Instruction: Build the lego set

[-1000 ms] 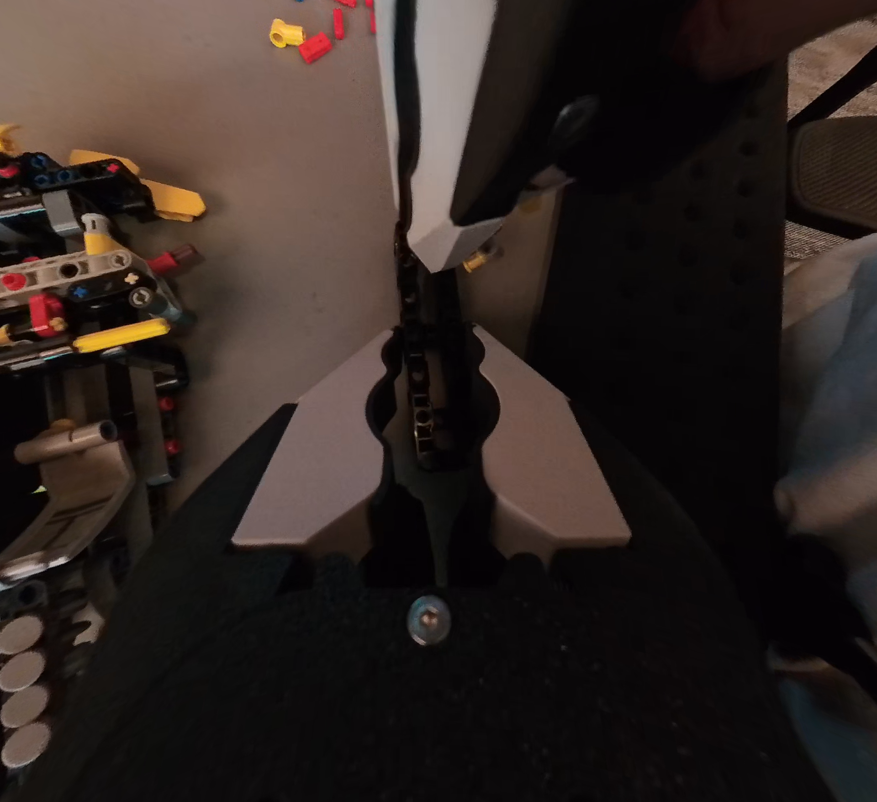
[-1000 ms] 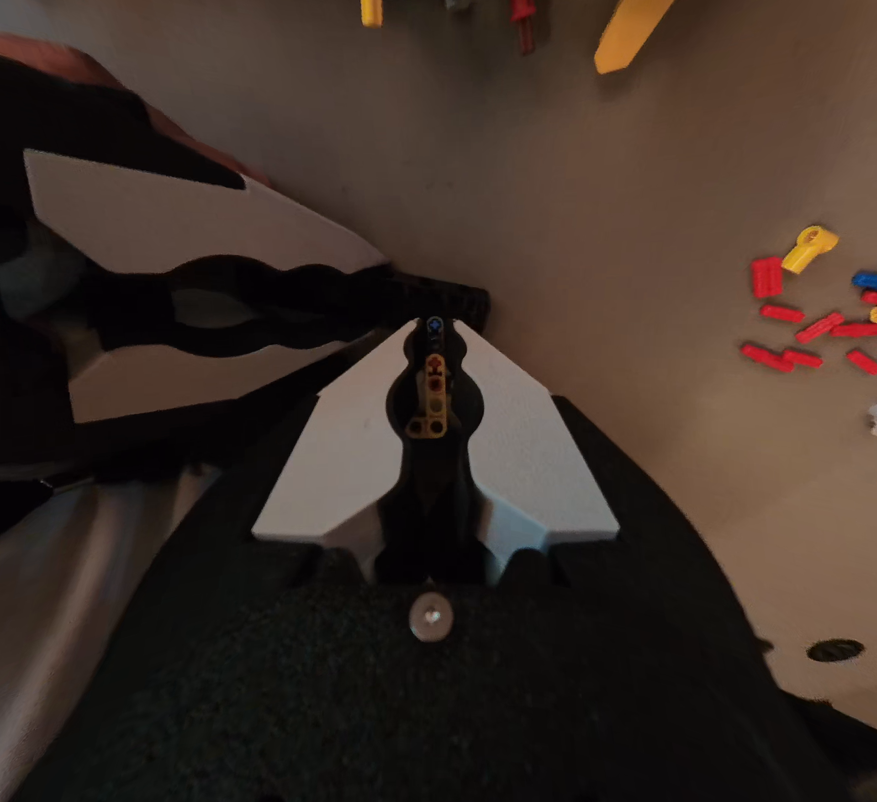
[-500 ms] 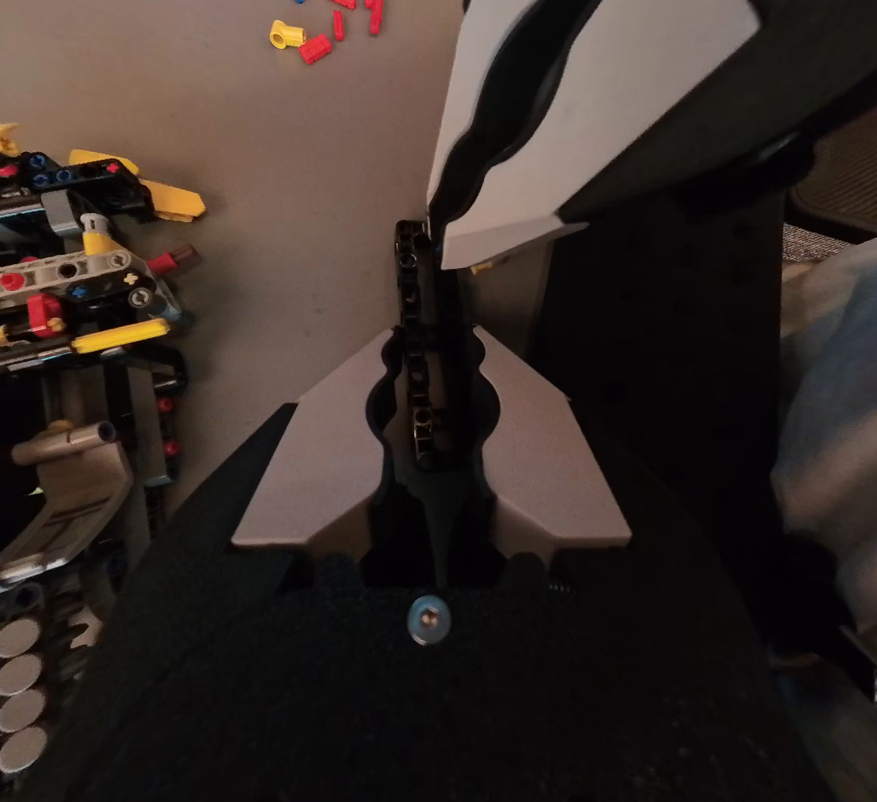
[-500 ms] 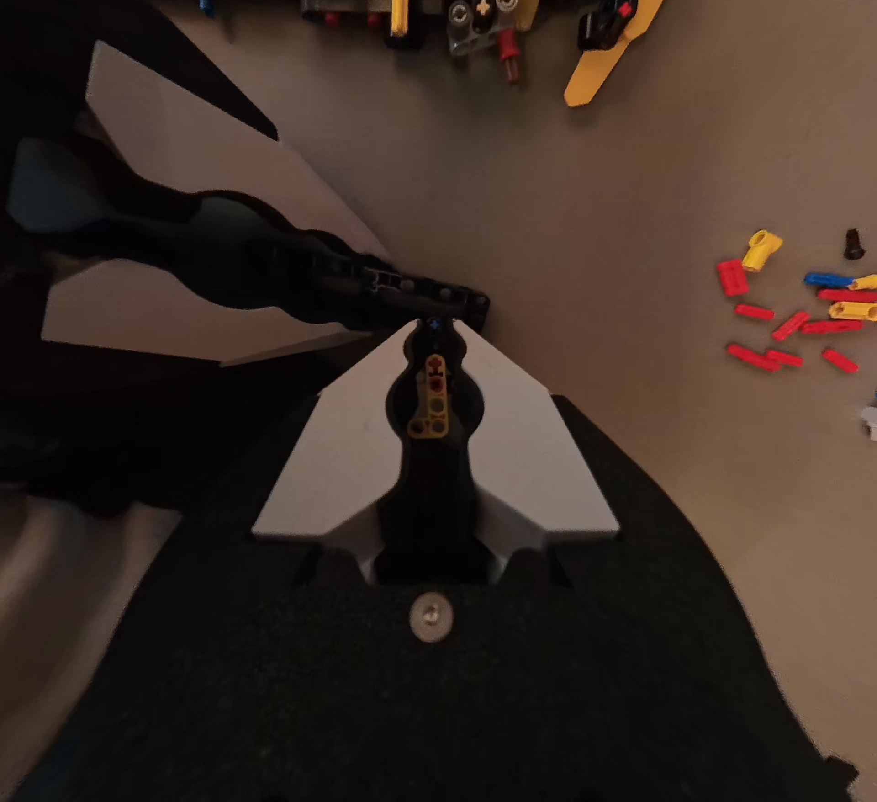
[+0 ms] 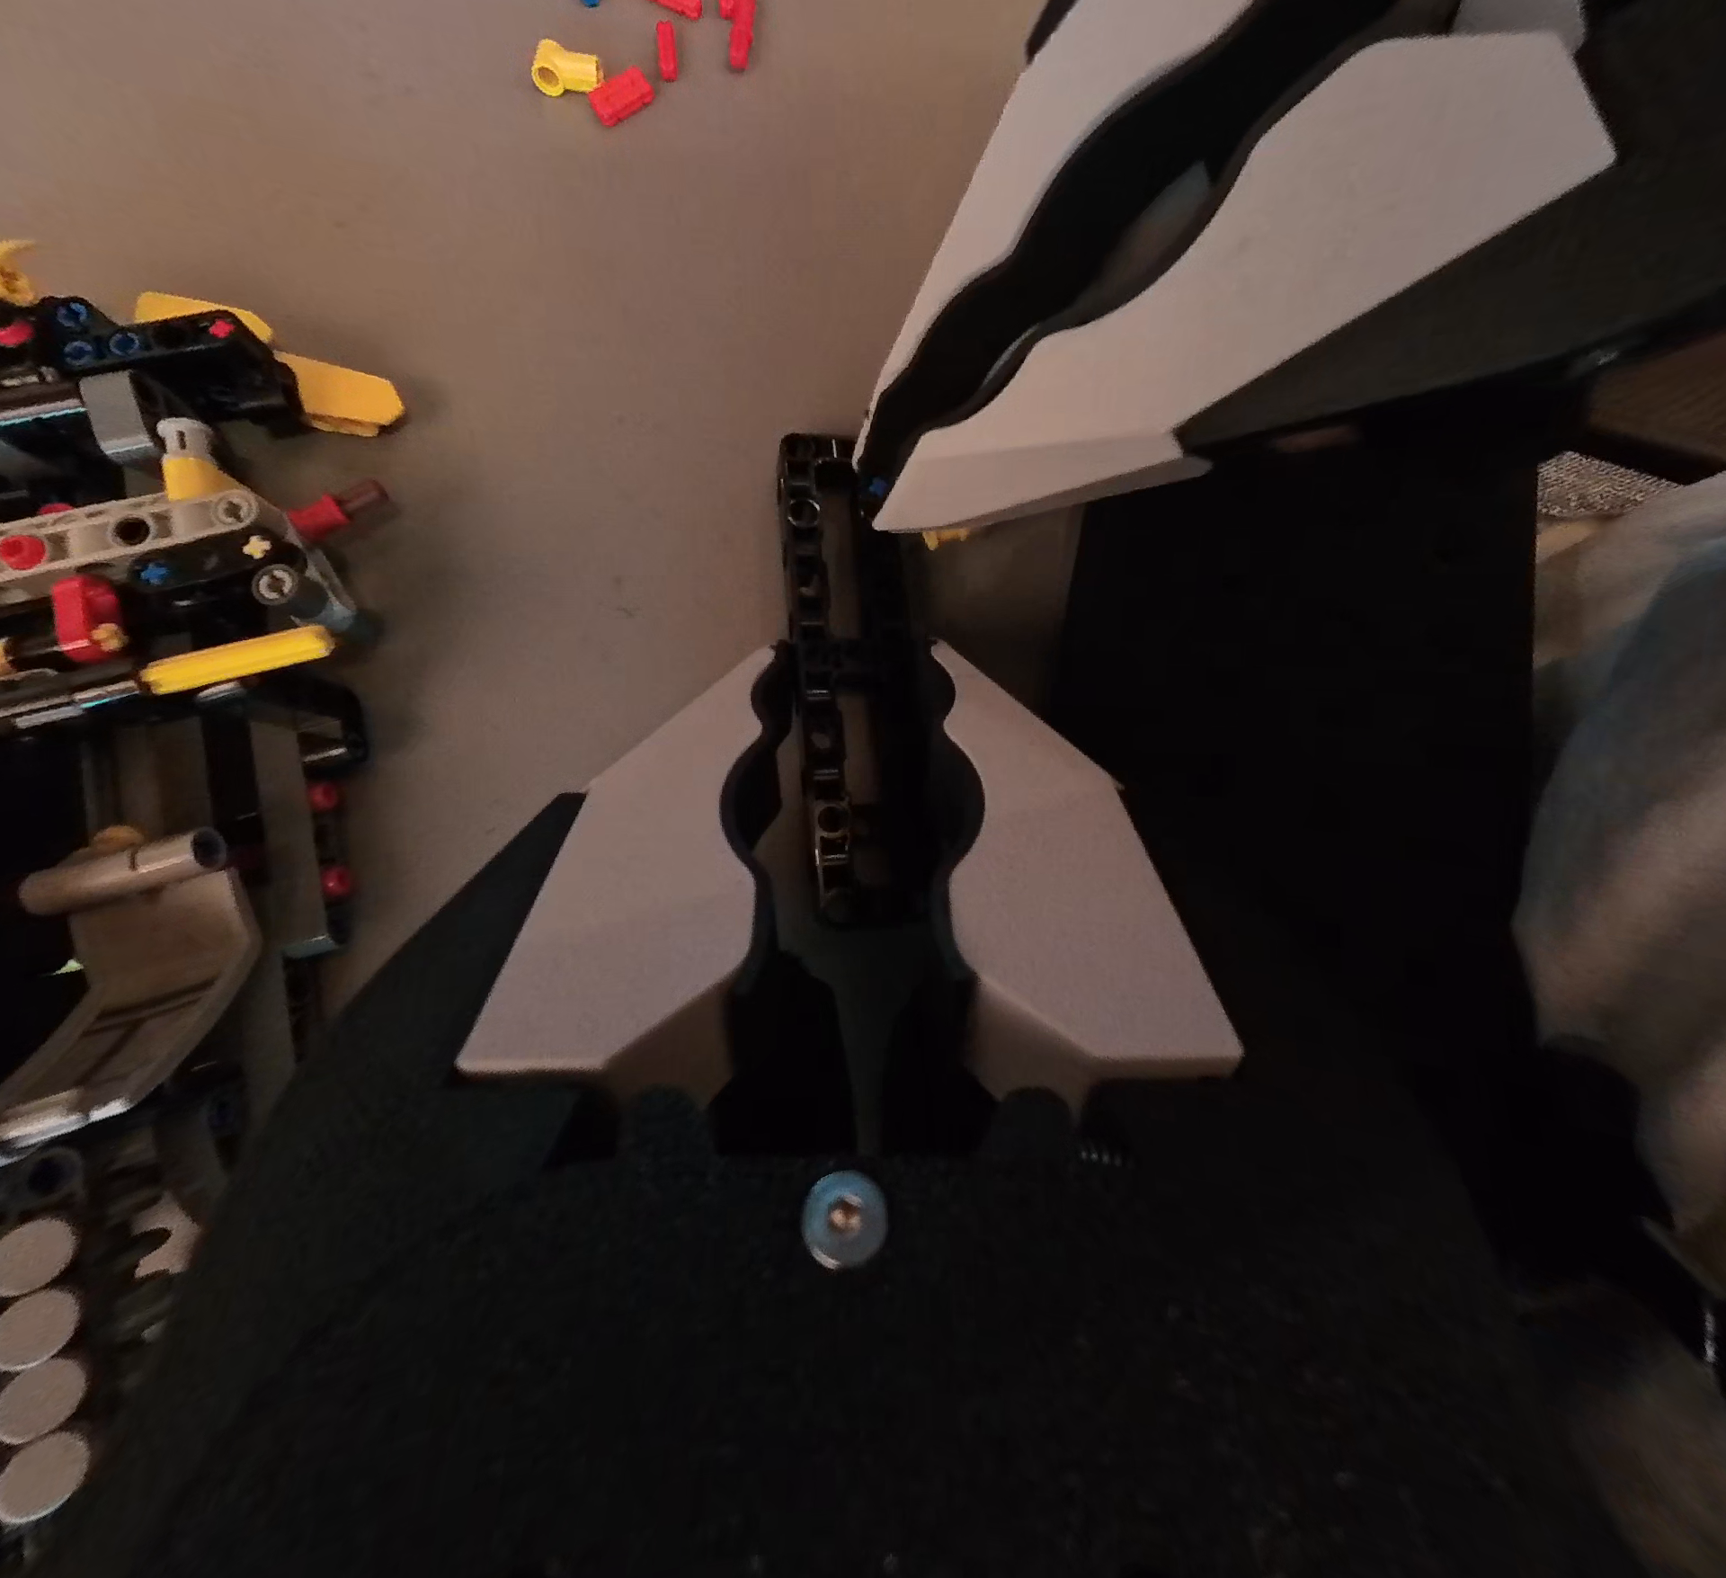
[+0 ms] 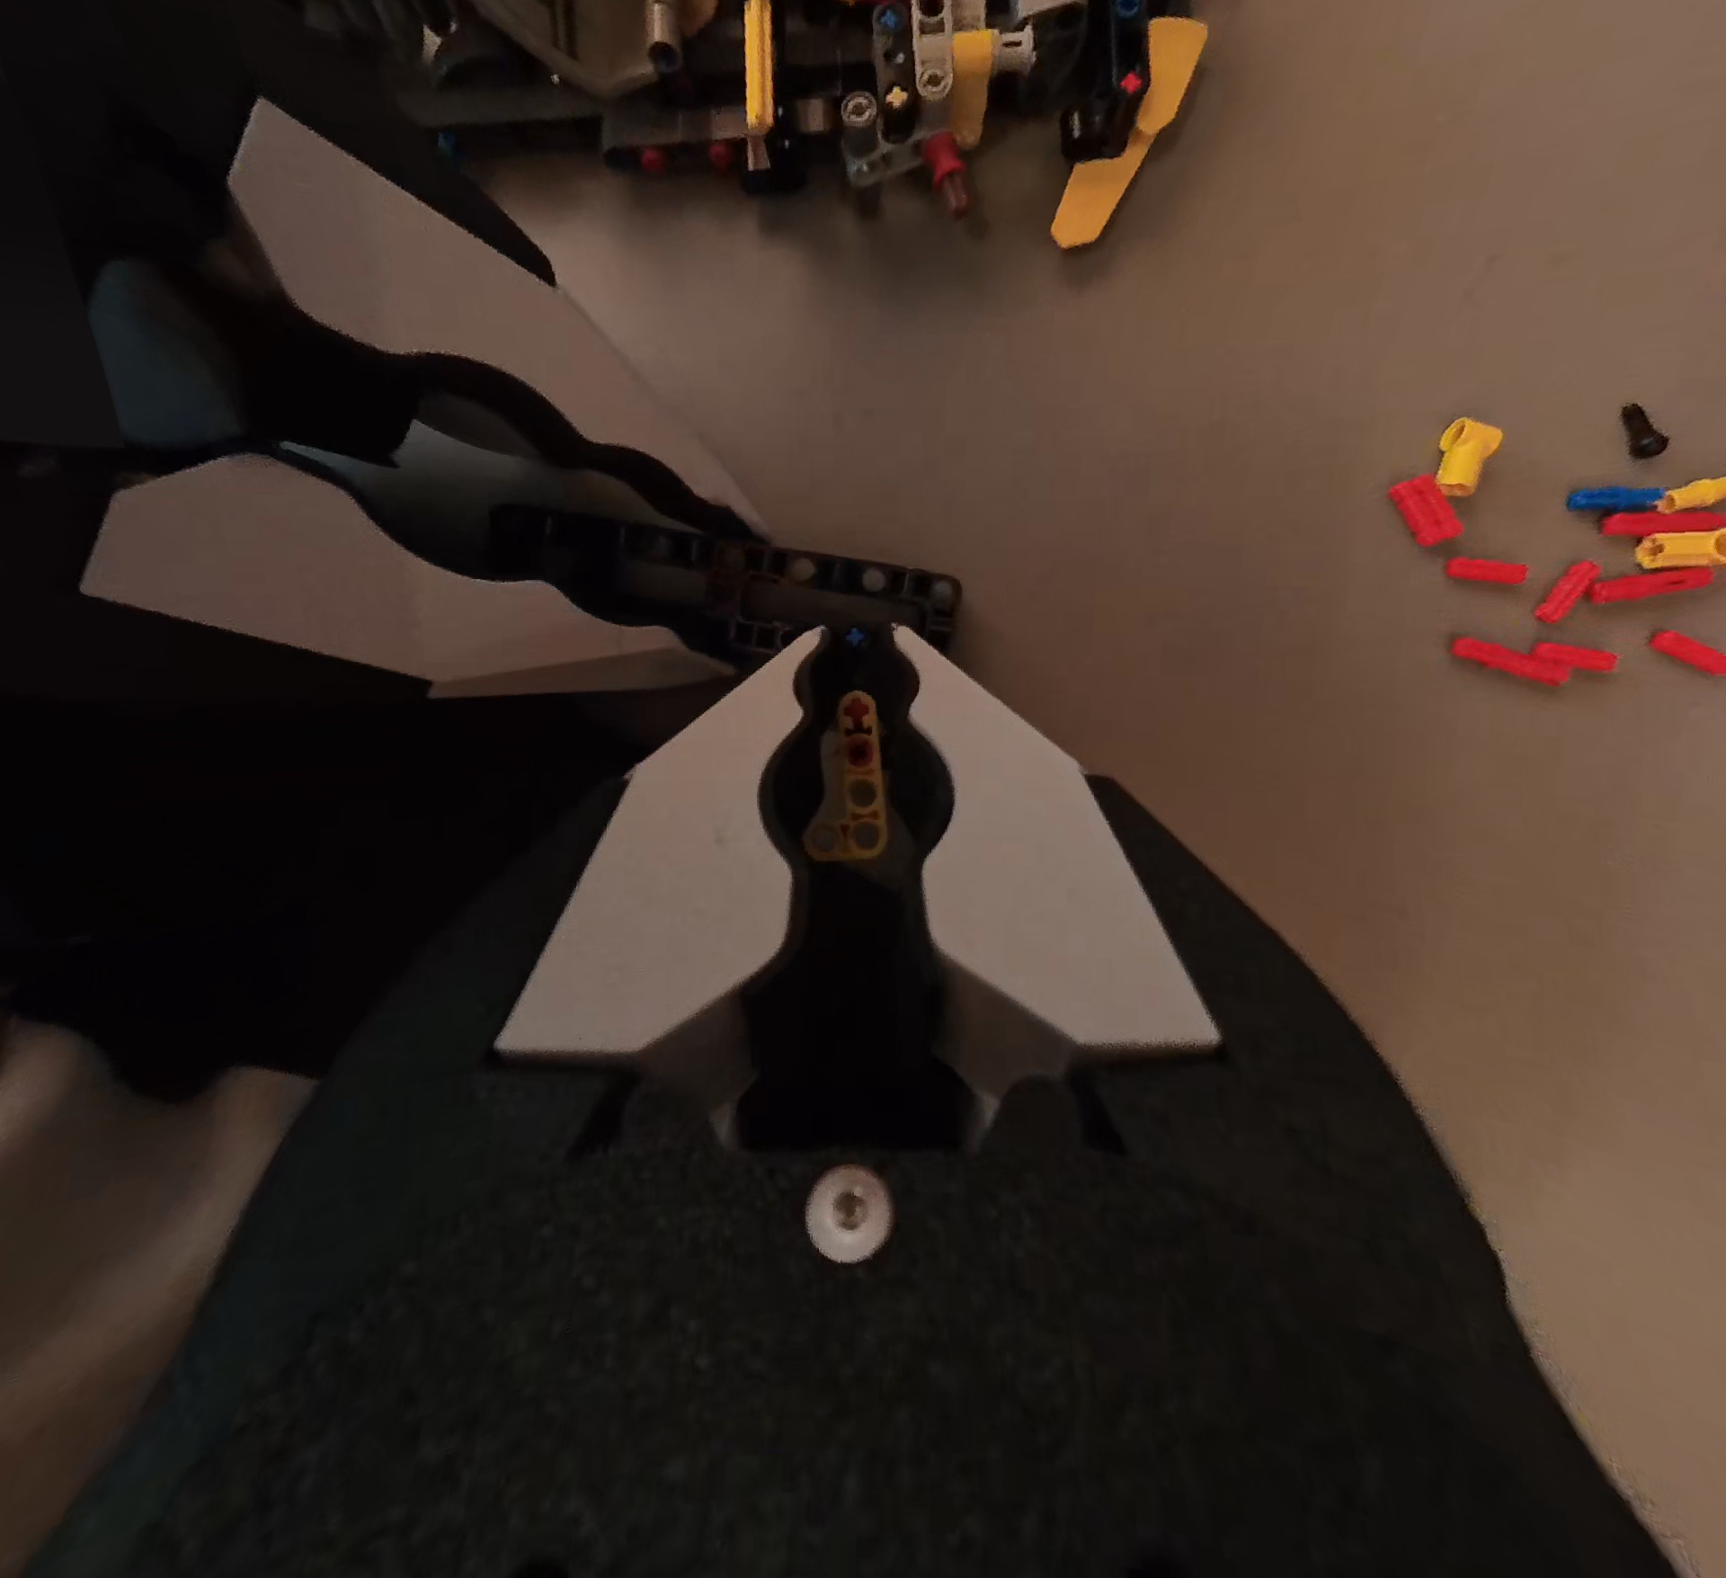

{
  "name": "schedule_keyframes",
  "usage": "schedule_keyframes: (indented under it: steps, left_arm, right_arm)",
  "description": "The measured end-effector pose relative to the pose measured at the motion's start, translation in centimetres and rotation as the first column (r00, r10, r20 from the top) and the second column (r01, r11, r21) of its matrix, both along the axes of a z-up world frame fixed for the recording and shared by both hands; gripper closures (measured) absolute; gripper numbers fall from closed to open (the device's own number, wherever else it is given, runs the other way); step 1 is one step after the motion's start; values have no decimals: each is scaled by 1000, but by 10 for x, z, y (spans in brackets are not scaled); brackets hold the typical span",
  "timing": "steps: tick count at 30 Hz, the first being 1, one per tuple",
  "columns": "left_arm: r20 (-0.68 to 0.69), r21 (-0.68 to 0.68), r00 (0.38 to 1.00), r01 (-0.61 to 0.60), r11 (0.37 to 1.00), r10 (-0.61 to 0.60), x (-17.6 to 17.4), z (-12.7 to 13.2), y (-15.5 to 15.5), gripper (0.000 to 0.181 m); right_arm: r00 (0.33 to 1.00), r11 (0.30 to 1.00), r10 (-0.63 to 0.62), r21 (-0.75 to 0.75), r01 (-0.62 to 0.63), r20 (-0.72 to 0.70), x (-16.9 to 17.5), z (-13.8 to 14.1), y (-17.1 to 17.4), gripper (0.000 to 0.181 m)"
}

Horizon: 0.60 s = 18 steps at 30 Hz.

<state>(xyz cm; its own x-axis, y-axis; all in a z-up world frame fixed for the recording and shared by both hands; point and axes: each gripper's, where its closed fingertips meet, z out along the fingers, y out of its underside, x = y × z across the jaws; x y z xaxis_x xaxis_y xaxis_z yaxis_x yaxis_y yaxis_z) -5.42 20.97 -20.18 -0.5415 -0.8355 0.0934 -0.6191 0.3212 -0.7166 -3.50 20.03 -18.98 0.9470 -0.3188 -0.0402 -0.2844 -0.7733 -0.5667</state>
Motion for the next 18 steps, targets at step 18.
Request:
schedule_keyframes:
  steps: [18]
  left_arm:
    - [16,34,1000,5,999,-6,1,0,0,153]
  right_arm:
    - [998,977,-32,-211,19,-57,0,-3,-6,174]
